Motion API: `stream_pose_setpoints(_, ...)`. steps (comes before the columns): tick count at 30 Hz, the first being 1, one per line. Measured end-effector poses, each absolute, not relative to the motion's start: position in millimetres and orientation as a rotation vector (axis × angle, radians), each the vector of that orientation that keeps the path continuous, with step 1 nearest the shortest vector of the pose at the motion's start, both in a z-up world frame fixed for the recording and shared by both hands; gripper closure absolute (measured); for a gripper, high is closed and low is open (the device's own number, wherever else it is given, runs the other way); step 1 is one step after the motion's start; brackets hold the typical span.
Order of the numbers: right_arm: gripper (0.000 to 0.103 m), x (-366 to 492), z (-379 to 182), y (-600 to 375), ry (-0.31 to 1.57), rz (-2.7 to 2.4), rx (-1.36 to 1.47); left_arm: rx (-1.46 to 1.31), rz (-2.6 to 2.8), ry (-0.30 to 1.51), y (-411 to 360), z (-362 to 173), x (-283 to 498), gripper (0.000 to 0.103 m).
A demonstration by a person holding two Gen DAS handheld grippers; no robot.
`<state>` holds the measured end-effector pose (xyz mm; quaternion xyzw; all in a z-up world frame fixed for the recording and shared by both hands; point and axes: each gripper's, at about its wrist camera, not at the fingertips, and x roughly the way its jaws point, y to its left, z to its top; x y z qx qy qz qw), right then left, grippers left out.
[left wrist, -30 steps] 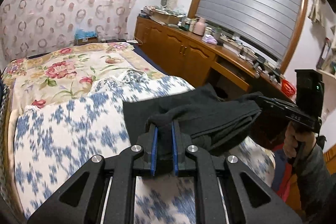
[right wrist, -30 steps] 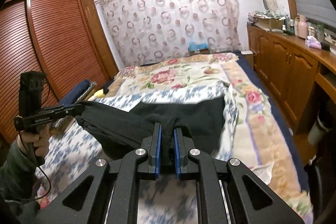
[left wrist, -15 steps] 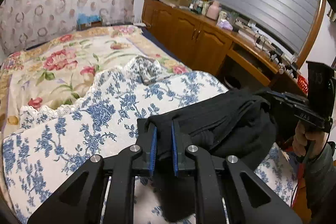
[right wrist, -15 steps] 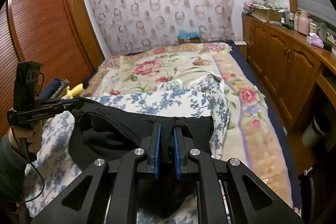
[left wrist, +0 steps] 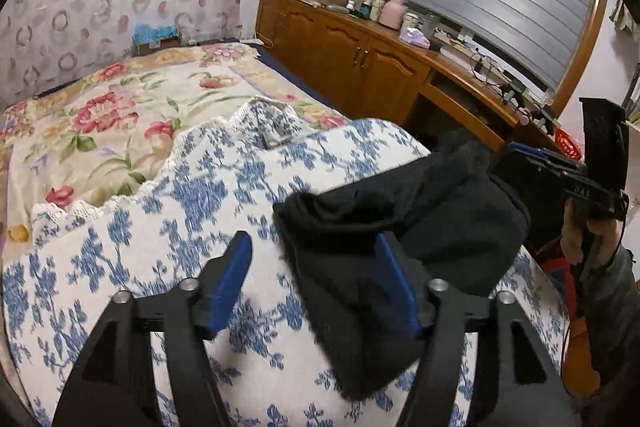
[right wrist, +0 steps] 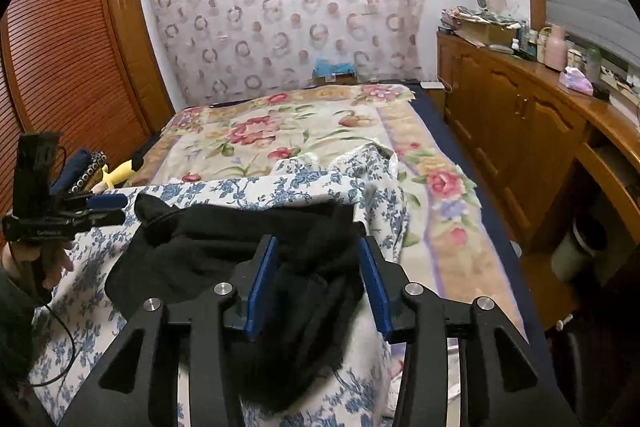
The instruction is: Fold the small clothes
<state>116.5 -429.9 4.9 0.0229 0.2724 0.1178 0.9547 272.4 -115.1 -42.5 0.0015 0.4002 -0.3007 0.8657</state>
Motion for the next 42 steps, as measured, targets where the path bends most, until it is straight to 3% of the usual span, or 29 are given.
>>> stream_pose_setpoints(12, 0.057, 150.1, 3.2, -413.4, 0.668, 0.294, 0.004, 0.036, -0.587, 0.921, -130.2, -69.8, 297.4, 0.036)
stream_pose_setpoints(14, 0.079, 160.9, 6.3, -412.8, 0.672, 0.323, 0.001, 0.049, -0.582, 0.912, -133.3, -68.2, 299.4, 0.036)
stream_pose_setpoints(15, 0.096, 164.8, 9.5, -411.2, 0.67, 0.348, -0.004, 0.05, -0.579, 0.908, -133.3, -68.4, 299.4, 0.036)
stream_pose_setpoints(20, 0.098, 169.1, 36.6, -416.7, 0.556, 0.303, -0.008, 0.019, -0.549, 0.898, -126.5, -68.6, 301.3, 0.036)
stream_pose_setpoints(26, 0.098, 174.4, 36.0, -417.6, 0.619, 0.206, -0.047, 0.008, -0.545, 0.907, -125.7, -69.6, 302.7, 0.036)
stream_pose_setpoints(29, 0.087, 167.8, 40.0, -414.0, 0.64, 0.178, -0.055, 0.006, -0.55, 0.918, -129.2, -72.9, 305.6, 0.036)
stream_pose_setpoints(34, 0.043, 149.9, 50.9, -400.7, 0.642, 0.167, -0.02, 0.005, -0.566, 0.933, -136.0, -77.9, 309.0, 0.036)
stream_pose_setpoints(42, 0.038, 142.0, 28.3, -396.6, 0.755, 0.18, 0.015, 0.001, -0.575, 0.937, -138.5, -80.4, 311.9, 0.036)
